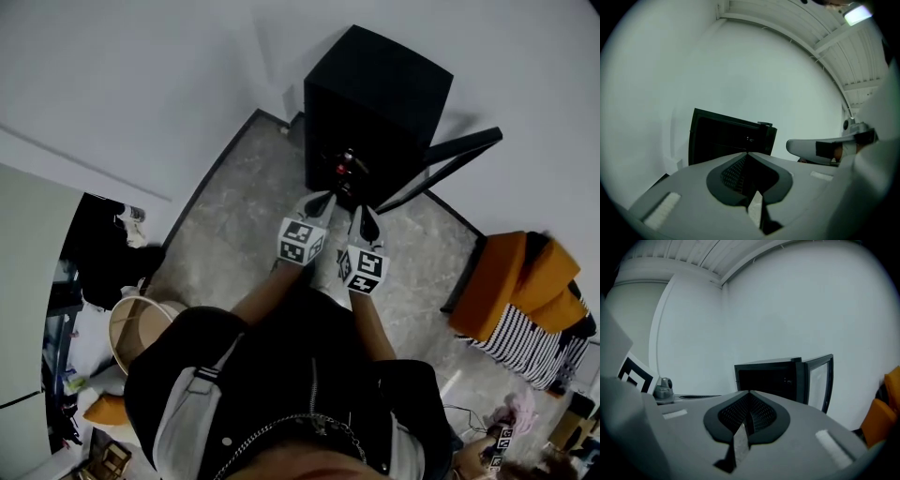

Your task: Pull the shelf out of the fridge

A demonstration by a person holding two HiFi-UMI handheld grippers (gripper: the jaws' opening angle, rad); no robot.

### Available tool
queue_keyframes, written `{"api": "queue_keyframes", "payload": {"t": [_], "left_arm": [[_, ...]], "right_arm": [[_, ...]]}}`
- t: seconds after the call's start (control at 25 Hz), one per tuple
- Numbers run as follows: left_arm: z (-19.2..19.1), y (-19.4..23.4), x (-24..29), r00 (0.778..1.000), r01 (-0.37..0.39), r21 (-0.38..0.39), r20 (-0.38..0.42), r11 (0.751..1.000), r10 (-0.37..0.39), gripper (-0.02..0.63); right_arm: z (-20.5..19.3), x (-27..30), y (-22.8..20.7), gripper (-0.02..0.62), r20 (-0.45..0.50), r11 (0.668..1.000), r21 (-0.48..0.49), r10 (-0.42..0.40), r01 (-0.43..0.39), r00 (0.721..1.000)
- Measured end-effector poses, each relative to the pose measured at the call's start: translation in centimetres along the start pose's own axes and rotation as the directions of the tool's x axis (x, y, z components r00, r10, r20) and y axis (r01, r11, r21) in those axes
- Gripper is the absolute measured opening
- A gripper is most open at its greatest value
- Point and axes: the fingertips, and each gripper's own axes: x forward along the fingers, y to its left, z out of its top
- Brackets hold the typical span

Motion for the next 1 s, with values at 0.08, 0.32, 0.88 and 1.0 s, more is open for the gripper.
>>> {"api": "queue_keyframes", "payload": {"t": [0.08, 0.32, 0.88, 1.0], "left_arm": [[0.8, 1.1, 1.8, 1.000, 0.008, -0.005, 0.003, 1.000, -0.008, 0.009], [3.1, 5.4, 6.4, 1.000, 0.027, -0.004, 0.005, 1.000, -0.027, 0.009], [4.5, 12.2, 13.5, 0.998, 0.060, -0.052, -0.015, 0.997, -0.061, 0.011], [4.2, 12.6, 14.7, 0.998, 0.057, -0.066, -0.018, 0.996, -0.058, 0.011]], "right_arm": [[0.8, 1.9, -0.3, -0.009, 0.002, 1.000, -0.004, -0.001, 0.001, 1.000], [2.9, 7.9, -0.2, -0.009, 0.011, 1.000, -0.012, -0.010, 0.010, 1.000], [4.5, 15.4, 0.3, -0.009, 0.013, 0.997, -0.029, -0.071, 0.071, 0.997], [4.6, 15.9, -0.2, -0.009, 0.003, 0.997, -0.031, -0.073, 0.073, 0.997]]}}
